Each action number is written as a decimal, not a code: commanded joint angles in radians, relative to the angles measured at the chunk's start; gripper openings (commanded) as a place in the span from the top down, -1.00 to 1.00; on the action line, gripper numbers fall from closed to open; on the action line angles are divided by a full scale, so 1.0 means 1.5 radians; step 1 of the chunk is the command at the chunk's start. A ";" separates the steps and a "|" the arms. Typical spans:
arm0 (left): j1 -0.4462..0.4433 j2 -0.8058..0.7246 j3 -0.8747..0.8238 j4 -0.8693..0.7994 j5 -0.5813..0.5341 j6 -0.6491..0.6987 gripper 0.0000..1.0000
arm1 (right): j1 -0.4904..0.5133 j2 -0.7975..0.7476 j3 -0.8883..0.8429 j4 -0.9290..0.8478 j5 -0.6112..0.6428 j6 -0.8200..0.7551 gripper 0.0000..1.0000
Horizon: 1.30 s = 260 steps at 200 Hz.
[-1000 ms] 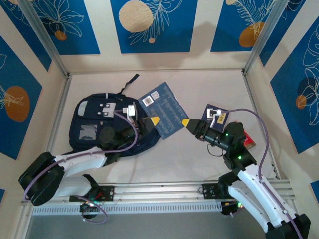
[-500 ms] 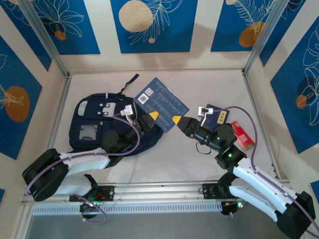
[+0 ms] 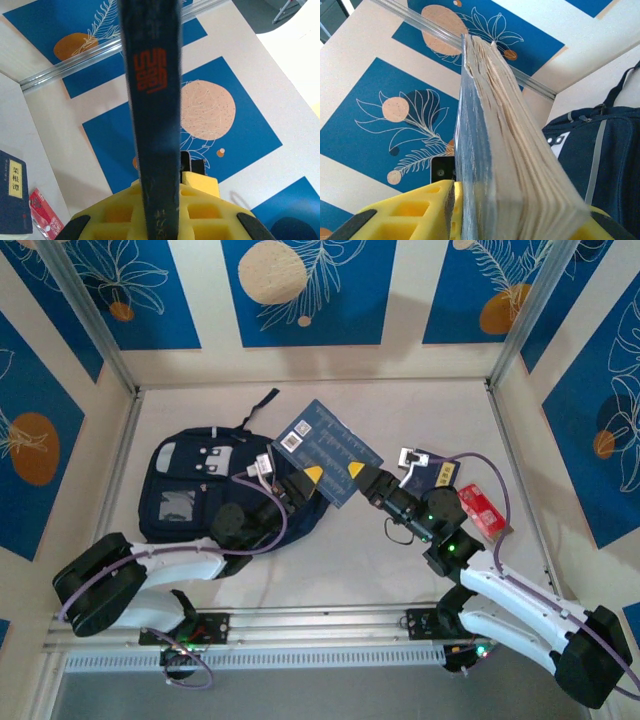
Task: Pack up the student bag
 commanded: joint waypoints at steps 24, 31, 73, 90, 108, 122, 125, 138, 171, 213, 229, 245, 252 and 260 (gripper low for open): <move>-0.006 0.031 0.017 0.047 0.010 -0.013 1.00 | -0.003 -0.005 -0.005 0.031 0.019 0.007 0.99; -0.006 0.030 0.017 0.041 0.014 -0.011 0.88 | -0.005 -0.012 -0.004 0.014 0.022 0.004 1.00; 0.042 -0.109 0.059 -0.400 0.084 0.087 -0.04 | -0.026 -0.132 0.034 -0.304 0.099 -0.048 1.00; 0.043 -0.165 0.134 -0.709 0.049 0.219 -0.14 | -0.045 -0.171 0.050 -0.434 0.125 -0.062 1.00; 0.043 -0.173 0.206 -0.908 -0.001 0.327 -0.21 | -0.069 -0.198 0.056 -0.525 0.133 -0.078 1.00; 0.049 -0.166 0.247 -0.992 -0.021 0.392 -0.36 | -0.083 -0.212 0.055 -0.568 0.132 -0.083 1.00; 0.051 -0.164 0.256 -1.010 -0.027 0.401 -0.39 | -0.087 -0.214 0.053 -0.572 0.130 -0.085 1.00; 0.068 -0.148 0.296 -1.082 -0.035 0.429 -0.55 | -0.099 -0.221 0.046 -0.582 0.113 -0.088 1.00; 0.112 -0.033 0.444 -1.315 -0.166 0.381 -0.74 | -0.113 -0.219 0.037 -0.586 0.090 -0.096 1.00; 0.136 0.132 0.557 -1.412 -0.203 0.403 -0.83 | -0.115 -0.188 0.050 -0.616 0.064 -0.130 1.00; 0.141 0.169 0.569 -1.403 -0.212 0.412 -0.85 | -0.115 -0.192 0.044 -0.620 0.056 -0.130 1.00; 0.149 0.213 0.592 -1.412 -0.224 0.410 -0.86 | -0.116 -0.198 0.035 -0.623 0.053 -0.131 1.00; 0.154 0.232 0.606 -1.424 -0.230 0.405 -0.86 | -0.117 -0.202 0.033 -0.623 0.049 -0.134 1.00; 0.156 0.253 0.622 -1.434 -0.231 0.401 -0.86 | -0.117 -0.204 0.031 -0.624 0.045 -0.140 1.00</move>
